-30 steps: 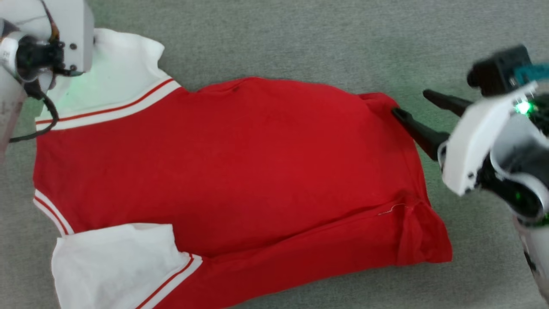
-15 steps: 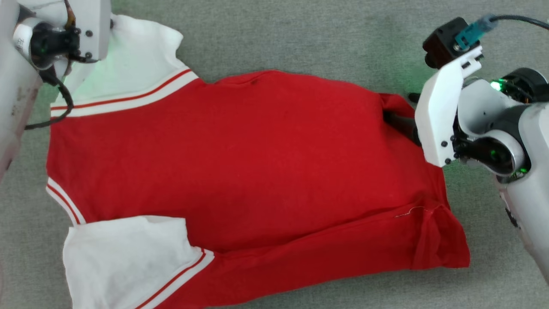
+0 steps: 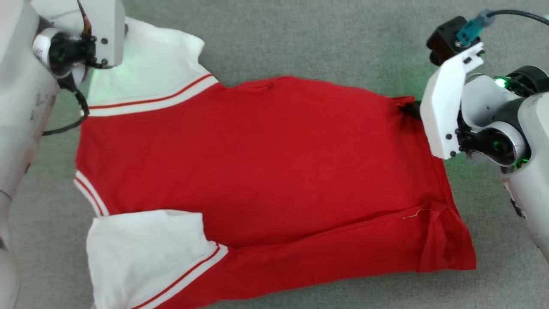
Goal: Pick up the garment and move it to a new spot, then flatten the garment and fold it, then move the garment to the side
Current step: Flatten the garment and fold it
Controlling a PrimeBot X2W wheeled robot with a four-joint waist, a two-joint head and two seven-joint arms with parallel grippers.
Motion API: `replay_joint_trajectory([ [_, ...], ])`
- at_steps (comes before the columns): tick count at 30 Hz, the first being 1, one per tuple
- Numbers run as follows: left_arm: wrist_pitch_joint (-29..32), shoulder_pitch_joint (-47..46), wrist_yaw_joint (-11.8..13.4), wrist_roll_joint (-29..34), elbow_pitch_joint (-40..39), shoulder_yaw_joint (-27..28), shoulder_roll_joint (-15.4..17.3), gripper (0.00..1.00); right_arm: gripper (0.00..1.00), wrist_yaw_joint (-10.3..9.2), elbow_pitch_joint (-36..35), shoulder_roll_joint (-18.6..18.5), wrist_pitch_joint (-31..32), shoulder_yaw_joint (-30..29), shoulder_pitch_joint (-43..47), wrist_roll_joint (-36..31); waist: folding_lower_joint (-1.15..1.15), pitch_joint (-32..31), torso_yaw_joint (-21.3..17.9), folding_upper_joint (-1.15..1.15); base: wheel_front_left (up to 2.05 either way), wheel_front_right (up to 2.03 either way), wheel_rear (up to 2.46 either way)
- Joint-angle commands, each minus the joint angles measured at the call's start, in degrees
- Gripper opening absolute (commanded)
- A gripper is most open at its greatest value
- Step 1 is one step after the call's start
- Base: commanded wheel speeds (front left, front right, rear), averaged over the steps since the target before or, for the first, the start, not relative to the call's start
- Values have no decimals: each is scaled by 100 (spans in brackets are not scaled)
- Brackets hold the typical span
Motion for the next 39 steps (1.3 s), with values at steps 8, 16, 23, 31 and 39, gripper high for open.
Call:
replay_joint_trajectory([
  [8, -181, 214, -33, -283, -355, 30, -23, 0, 0, -6, -6, -314, -726, -128, 367, -17, 0, -679, 421, 0, 0, 0, 0],
  [16, -165, 689, -34, -554, -1038, -43, 264, 0, 0, -6, -174, -609, -1229, -396, 1072, 52, 0, -1335, 728, 0, 0, 0, 0],
  [23, -83, 1378, 145, -789, -1990, -52, 697, 0, 0, -6, -306, -776, -1439, -795, 1847, 8, 0, -1800, 938, 0, 0, 0, 0],
  [31, 15, 2506, 1006, -1222, -4007, 18, 1467, 0, 0, -6, -635, -726, -1409, -1305, 2779, -92, 0, -2152, 1074, 0, 0, 0, 0],
  [39, -139, 3742, 2062, -1671, -5926, -6, 2216, 0, 0, -6, -1154, -559, -1242, -1874, 3721, -251, 0, -2244, 1101, 0, 0, 0, 0],
])
